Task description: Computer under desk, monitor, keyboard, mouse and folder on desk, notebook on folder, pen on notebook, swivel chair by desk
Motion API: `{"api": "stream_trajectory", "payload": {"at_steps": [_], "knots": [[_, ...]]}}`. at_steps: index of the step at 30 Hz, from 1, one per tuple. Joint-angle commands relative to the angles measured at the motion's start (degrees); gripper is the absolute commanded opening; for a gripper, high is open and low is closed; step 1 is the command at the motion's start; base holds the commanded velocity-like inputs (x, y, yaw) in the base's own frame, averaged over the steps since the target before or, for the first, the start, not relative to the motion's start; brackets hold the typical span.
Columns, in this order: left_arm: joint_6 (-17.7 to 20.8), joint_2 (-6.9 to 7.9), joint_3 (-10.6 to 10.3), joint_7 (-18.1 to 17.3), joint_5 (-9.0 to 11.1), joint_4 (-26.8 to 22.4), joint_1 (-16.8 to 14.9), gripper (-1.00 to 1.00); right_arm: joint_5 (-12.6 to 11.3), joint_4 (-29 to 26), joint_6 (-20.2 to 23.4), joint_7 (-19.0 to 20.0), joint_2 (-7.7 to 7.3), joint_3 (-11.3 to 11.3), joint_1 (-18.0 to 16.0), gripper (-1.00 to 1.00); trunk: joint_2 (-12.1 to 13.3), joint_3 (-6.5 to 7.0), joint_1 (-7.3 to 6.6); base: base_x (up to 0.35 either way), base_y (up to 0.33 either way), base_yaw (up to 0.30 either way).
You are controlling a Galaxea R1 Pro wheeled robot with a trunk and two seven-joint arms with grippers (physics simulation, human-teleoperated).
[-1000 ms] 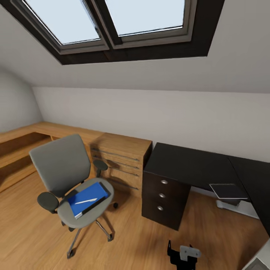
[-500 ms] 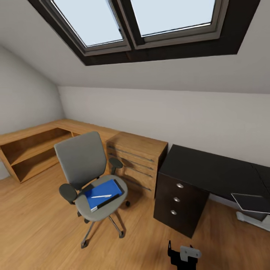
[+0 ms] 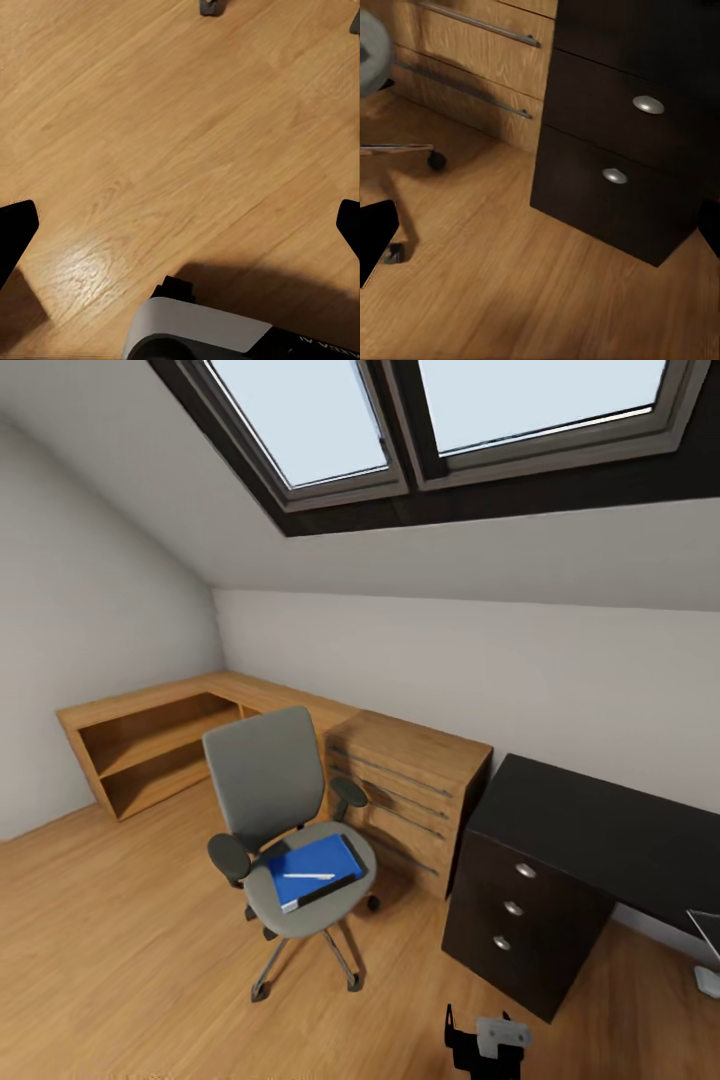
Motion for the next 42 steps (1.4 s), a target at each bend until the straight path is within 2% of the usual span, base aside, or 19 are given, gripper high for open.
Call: {"api": "stream_trajectory", "payload": {"at_steps": [1, 19, 33, 42], "knots": [[-0.2, 0.04, -0.3, 0.4, 0.6, -0.1, 0.0, 1.0, -0.2, 0.0, -0.1, -0.4, 0.02, 0.5, 0.0, 1.0, 0.0, -0.06, 0.01, 0.0, 0.0, 0.284], [-0.2, 0.27, -0.4, 0.4, 0.6, 1.2, 0.0, 1.0, 0.2, 0.9, -0.1, -0.4, 0.38, 0.6, 0.0, 1.0, 0.0, -0.06, 0.01, 0.0, 0.0, 0.278], [-0.2, 0.42, -0.2, 0.4, 0.5, 1.3, 0.0, 1.0, 0.1, 1.0, -0.2, -0.3, 0.36, 0.5, 0.0, 1.0, 0.0, -0.08, 0.01, 0.0, 0.0, 0.02], [-0.1, 1.46, -0.1, 0.5, 0.7, 1.3, 0.0, 1.0, 0.0, 0.9, -0.3, -0.3, 0.28, 0.4, 0.0, 1.0, 0.0, -0.08, 0.01, 0.132, -0.138, 0.135]]}}
